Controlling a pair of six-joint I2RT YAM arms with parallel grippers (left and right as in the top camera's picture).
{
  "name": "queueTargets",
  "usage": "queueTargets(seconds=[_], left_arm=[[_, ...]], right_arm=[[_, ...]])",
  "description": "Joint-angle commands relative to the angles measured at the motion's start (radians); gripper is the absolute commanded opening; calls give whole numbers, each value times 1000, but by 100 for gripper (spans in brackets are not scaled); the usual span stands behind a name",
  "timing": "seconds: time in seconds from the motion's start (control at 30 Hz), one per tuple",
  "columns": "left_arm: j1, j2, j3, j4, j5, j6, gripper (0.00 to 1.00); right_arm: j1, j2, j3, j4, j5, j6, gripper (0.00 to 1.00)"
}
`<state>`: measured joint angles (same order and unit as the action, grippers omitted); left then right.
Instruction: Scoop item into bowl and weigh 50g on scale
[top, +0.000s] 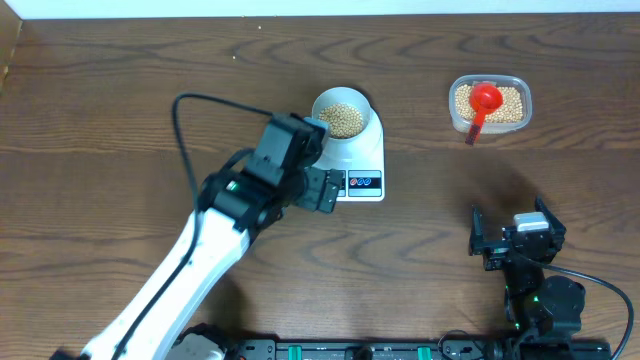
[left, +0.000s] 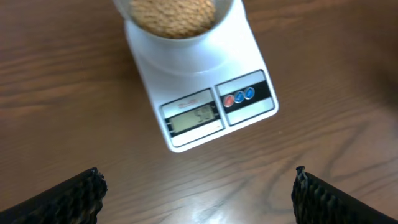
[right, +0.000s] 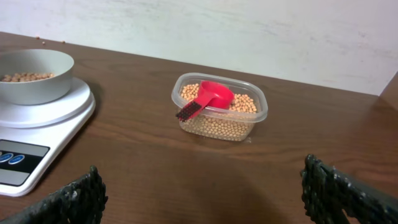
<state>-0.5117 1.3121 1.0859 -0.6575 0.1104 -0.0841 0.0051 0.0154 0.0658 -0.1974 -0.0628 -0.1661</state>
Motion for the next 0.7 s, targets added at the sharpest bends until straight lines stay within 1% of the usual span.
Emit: queueTargets(seconds=[0.0,0.1,0.33,0.67], left_arm=[[31,-156,-58,6,-82,32,98],[98,-263,-142,69,-79,49,98],[306,-567,-439,315,22,49,98],[480,-973,-758,464,29,50,98]], right_arm=[[9,-10,-7,2,8,-7,99],[9,-10,-7,2,8,-7,99],[9,-10,-7,2,8,-7,99],[9,-10,-7,2,8,-7,99]])
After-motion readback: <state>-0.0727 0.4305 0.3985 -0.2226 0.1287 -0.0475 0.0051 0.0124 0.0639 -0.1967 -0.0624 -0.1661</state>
